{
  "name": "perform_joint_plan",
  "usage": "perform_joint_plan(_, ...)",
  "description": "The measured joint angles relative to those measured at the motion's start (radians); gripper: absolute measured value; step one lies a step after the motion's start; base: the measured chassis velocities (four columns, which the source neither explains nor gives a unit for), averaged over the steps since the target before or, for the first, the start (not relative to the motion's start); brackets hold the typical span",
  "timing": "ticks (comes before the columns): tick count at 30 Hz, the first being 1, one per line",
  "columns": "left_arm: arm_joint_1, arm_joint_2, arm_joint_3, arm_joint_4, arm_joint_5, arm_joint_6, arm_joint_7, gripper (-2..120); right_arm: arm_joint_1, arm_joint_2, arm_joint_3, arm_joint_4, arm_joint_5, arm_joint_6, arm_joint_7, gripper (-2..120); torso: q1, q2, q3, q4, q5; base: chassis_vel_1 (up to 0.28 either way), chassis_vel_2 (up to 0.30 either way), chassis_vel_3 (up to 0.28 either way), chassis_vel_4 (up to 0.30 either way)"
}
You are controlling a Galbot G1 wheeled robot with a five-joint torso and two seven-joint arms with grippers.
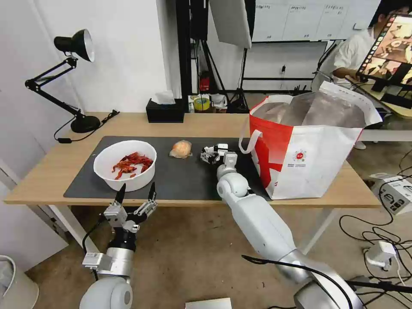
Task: Pick up the trash from the table and place it into the takeout bag.
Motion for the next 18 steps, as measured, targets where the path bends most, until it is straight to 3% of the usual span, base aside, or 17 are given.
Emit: perform_joint_plan(18,-0.003,0.005,-0.001,0.007,-0.005,-0.005,0.001,100,0.039,0.034,-0.005,-0.086,-0.017,0.002,-0.005,100,0.0,0.0,0.0,0.0,0.0,0.0,0.0,0.0,0.0)
